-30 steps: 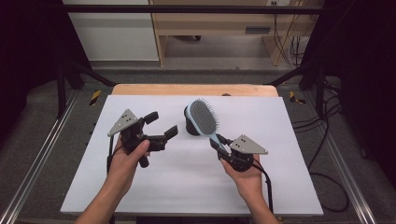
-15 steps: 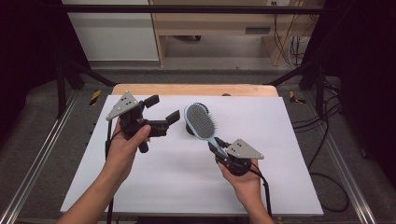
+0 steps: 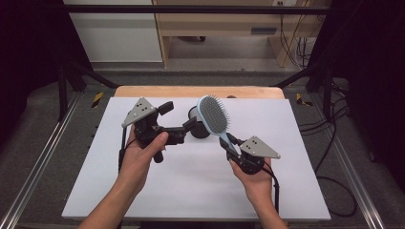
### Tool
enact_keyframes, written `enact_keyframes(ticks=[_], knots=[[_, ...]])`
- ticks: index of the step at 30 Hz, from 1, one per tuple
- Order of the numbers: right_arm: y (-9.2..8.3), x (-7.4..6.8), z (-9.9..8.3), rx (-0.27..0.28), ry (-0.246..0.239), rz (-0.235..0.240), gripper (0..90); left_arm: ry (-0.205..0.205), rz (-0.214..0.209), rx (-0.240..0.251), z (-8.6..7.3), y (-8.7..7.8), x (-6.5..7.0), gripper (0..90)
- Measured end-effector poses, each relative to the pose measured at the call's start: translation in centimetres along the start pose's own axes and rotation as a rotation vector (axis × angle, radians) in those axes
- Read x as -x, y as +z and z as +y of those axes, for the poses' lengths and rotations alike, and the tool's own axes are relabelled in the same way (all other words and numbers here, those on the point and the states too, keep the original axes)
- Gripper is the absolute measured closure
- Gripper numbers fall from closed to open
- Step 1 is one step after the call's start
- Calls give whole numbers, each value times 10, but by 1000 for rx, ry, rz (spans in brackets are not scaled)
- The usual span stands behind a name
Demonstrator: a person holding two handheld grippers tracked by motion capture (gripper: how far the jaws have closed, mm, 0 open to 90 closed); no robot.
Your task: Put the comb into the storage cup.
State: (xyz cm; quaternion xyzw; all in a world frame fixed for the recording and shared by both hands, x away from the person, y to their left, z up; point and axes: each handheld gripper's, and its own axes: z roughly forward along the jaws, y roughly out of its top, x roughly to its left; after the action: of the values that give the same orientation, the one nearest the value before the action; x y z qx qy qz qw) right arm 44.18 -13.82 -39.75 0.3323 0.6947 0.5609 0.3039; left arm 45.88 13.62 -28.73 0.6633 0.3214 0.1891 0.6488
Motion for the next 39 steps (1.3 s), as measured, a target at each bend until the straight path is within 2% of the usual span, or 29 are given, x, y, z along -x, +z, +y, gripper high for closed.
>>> enact_keyframes(ticks=[3, 5, 7, 9, 11, 14, 17, 22, 24, 26, 28, 30, 32, 35, 38, 39], knots=[[3, -1, 4, 11, -5, 10, 692, 3, 30, 16, 1, 5, 3, 24], [4, -2, 7, 23, -10, 21, 692, 12, 35, 24, 2, 7, 3, 24], [6, -2, 8, 32, 4, 39, 692, 23, 45, 33, 5, 8, 2, 24], [8, -2, 8, 29, 12, 60, 693, 8, 42, 38, 10, 9, -2, 25], [9, -2, 9, 34, -6, 65, 693, -12, 41, 42, 16, 10, -8, 25], [6, 0, 11, 35, -18, 67, 692, 2, 42, 34, 23, 11, -11, 25], [4, 2, 12, 26, -7, 58, 693, 14, 43, 48, 23, 6, -7, 25], [4, -6, 9, 31, -66, 67, 692, 8, 38, 59, 16, 3, -2, 24], [6, -9, 8, 33, -56, 61, 692, 17, 32, 40, 15, 2, 0, 24], [8, -10, 10, 50, -24, 45, 692, 36, 34, 20, 15, 1, 2, 24], [10, -12, 12, 61, -15, 38, 693, 29, 21, -2, 13, 1, 4, 24], [12, -12, 14, 62, -26, 31, 692, 32, 26, -9, 11, 1, 6, 23], [14, -11, 15, 84, 8, 30, 692, 29, 27, -12, 9, 2, 8, 23], [18, -13, 16, 88, 39, 35, 693, -5, 15, -13, 5, 4, 8, 23], [21, -15, 19, 96, 49, 30, 692, -43, -4, -18, 3, 5, 7, 29], [22, -16, 21, 98, 47, 28, 692, -44, 2, -20, 2, 6, 6, 30]])
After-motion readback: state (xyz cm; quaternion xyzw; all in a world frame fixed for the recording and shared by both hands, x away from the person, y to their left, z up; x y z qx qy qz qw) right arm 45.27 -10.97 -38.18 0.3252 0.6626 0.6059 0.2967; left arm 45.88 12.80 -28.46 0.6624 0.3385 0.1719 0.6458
